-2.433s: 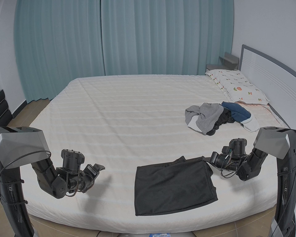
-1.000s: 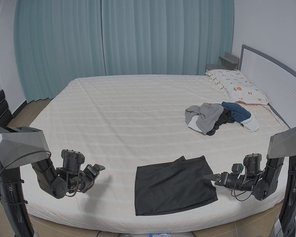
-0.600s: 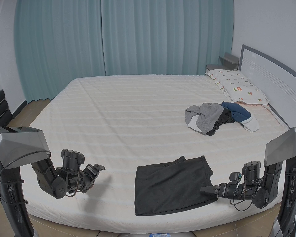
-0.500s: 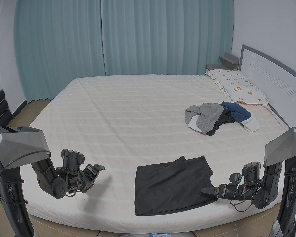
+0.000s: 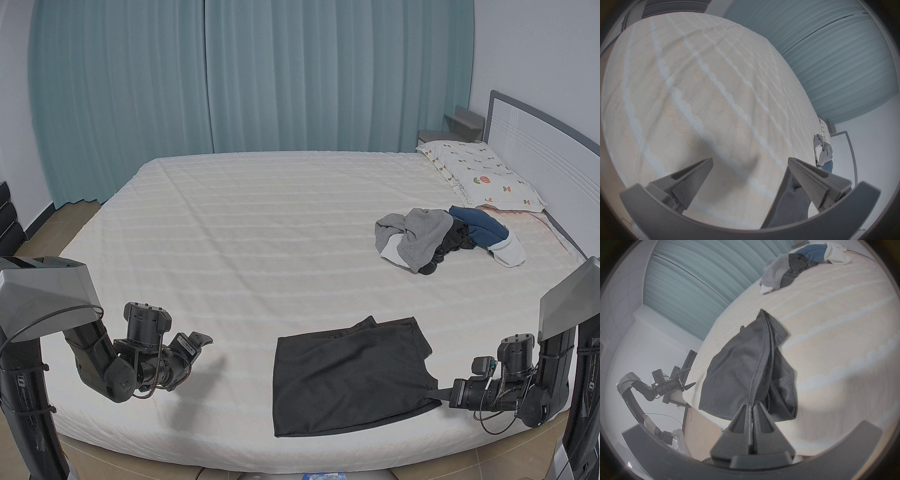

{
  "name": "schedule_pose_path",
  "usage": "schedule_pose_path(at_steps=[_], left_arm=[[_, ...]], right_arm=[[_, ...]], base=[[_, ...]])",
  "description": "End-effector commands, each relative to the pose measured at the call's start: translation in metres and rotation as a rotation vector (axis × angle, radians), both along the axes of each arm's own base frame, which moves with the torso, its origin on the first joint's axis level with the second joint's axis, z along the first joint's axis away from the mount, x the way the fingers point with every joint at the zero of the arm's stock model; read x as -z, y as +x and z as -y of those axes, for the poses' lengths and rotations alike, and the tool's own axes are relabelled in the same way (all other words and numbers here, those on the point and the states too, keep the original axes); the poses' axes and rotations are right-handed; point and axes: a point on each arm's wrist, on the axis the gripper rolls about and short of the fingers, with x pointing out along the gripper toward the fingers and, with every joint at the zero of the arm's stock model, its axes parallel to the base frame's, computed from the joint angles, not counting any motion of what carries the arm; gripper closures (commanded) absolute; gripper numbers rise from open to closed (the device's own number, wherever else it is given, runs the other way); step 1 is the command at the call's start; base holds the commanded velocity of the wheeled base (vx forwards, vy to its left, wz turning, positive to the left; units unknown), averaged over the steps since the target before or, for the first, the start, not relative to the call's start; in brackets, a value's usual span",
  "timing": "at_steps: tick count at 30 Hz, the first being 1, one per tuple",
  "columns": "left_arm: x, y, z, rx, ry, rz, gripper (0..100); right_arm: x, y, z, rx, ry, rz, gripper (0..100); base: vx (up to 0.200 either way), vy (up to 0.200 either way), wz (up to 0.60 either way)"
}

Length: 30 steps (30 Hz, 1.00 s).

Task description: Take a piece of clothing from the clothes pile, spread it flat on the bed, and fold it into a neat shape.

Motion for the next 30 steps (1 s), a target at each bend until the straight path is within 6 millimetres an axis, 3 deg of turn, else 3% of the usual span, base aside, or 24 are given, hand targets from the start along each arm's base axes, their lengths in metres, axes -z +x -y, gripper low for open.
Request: schedule_pose_path(at_steps=[1,19,20,30], left_arm=[[0.0,0.0,0.0,0.001,0.0,0.001,0],[-0.001,0.0,0.0,0.001,0.0,0.001,0],[-0.001,0.0,0.0,0.001,0.0,0.001,0],[-0.008,-0.006,0.006,0.026,0.0,0.014,0]], right_arm=[[0.002,-0.005,0.006,0.02,-0.003,-0.013,100],[0.009,-0.014,0.016,0.025,-0.038,-0.016,100],[0.01,-0.014,0.016,0.027,-0.038,-0.018,0],[-0.008,-0.013,0.025,0.105,0.02,0.009,0]], base=[[0.0,0.0,0.0],[0.0,0.0,0.0],[0.0,0.0,0.0],[0.0,0.0,0.0]])
